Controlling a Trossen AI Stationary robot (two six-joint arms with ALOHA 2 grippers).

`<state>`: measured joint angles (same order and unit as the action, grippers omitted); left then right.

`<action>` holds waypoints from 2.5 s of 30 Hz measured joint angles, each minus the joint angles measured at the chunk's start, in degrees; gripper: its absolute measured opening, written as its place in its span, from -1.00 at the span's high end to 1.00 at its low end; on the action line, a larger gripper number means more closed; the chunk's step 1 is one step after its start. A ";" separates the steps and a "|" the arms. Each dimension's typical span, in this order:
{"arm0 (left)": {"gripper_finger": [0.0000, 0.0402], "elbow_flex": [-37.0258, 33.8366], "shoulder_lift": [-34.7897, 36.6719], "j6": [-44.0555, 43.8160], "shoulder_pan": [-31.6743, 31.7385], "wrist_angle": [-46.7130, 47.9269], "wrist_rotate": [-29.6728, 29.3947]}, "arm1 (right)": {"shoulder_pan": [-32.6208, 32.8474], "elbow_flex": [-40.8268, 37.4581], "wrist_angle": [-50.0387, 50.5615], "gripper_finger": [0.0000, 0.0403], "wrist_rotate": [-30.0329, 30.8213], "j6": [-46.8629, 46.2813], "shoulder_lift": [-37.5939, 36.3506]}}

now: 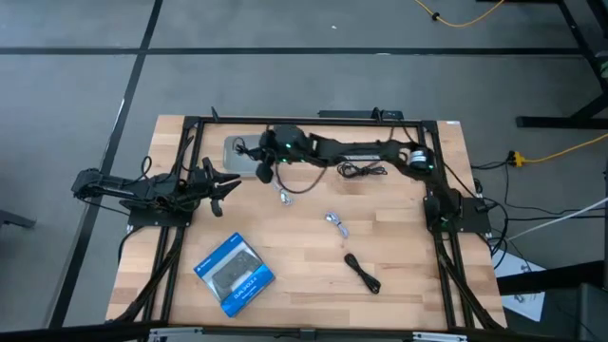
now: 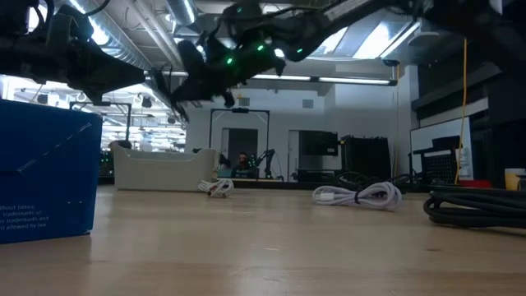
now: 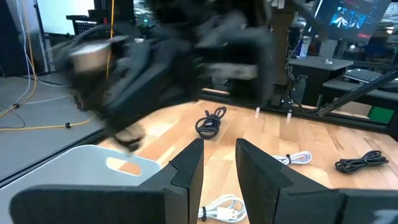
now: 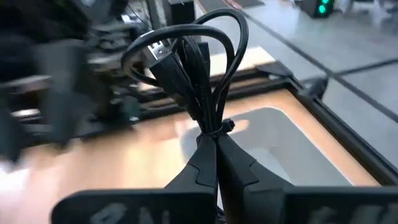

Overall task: Pick and place USB-C Cables
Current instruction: Put the top black charger cable into the white bin, then put the white charger cable into the white bin

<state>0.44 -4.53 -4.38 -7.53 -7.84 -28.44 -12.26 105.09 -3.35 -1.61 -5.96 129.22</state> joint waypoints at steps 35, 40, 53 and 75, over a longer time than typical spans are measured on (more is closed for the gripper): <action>0.57 0.01 0.02 -11.84 -0.02 1.12 0.95 | -4.08 29.93 62.21 0.29 2.99 -2.79 2.76; 0.57 -0.01 0.00 -11.78 -0.02 1.94 1.03 | -2.98 28.32 74.73 0.33 1.66 -9.34 1.28; 0.57 0.00 0.02 -11.76 -0.02 2.85 0.92 | 5.15 10.37 46.92 0.35 3.48 -14.65 2.13; 0.57 0.00 0.02 -11.98 -0.02 2.93 0.89 | 9.54 -2.36 39.71 0.35 11.07 -24.87 2.19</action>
<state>0.43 -4.51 -16.37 -7.55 -4.91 -27.55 -2.73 102.73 36.36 9.46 -30.83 131.41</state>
